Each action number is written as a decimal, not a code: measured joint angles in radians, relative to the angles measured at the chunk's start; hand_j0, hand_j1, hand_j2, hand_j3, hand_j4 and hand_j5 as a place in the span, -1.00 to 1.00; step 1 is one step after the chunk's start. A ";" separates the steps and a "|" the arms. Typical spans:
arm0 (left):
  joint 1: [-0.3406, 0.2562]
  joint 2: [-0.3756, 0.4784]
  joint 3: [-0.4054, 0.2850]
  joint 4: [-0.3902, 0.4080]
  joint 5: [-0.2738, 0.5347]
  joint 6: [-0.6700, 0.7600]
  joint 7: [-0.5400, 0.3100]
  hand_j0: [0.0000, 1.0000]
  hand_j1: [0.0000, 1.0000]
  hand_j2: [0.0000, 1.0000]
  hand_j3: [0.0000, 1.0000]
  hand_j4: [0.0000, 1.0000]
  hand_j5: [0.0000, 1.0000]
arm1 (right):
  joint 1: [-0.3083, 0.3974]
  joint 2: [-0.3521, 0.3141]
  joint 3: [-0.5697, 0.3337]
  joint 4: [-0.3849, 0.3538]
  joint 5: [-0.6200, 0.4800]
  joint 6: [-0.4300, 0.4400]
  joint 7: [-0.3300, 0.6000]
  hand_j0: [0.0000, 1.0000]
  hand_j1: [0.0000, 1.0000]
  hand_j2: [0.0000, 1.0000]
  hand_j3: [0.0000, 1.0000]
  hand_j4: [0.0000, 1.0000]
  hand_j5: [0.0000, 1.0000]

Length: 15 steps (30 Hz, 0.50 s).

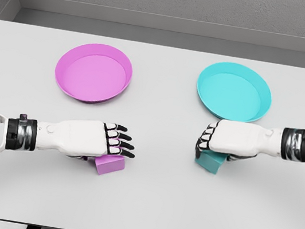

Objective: Place the blocks in the corresponding plates according to their colors

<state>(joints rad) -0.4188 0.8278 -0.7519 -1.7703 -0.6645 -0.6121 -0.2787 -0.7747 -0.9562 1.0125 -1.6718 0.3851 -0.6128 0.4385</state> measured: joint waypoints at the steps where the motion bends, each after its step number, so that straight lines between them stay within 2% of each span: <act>1: 0.000 0.000 0.000 0.001 0.000 0.000 -0.008 0.69 0.69 0.69 0.69 0.69 0.69 | 0.000 0.000 -0.001 0.000 -0.001 0.000 0.000 0.20 0.20 0.20 0.20 0.20 0.20; 2: 0.000 0.000 0.000 0.001 0.002 0.000 -0.014 0.57 0.57 0.57 0.57 0.57 0.57 | -0.002 0.000 -0.005 0.000 -0.002 0.000 0.000 0.20 0.20 0.20 0.20 0.20 0.20; 6: 0.000 0.000 0.001 0.001 0.015 0.003 -0.030 0.31 0.31 0.31 0.31 0.31 0.31 | -0.006 0.000 -0.024 0.004 -0.003 0.000 -0.001 0.20 0.20 0.20 0.20 0.20 0.20; 10: -0.003 0.001 0.003 0.001 0.025 0.003 -0.046 0.28 0.28 0.28 0.28 0.28 0.28 | -0.023 0.010 -0.035 0.013 -0.001 0.000 -0.002 0.20 0.20 0.20 0.20 0.20 0.20; 15: -0.011 0.001 0.005 0.001 0.027 0.002 -0.054 0.28 0.28 0.28 0.28 0.28 0.28 | -0.055 0.034 -0.038 0.058 0.001 0.000 -0.003 0.19 0.19 0.19 0.19 0.19 0.19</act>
<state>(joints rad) -0.4295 0.8291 -0.7466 -1.7689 -0.6375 -0.6098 -0.3332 -0.8299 -0.9220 0.9740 -1.6137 0.3857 -0.6129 0.4359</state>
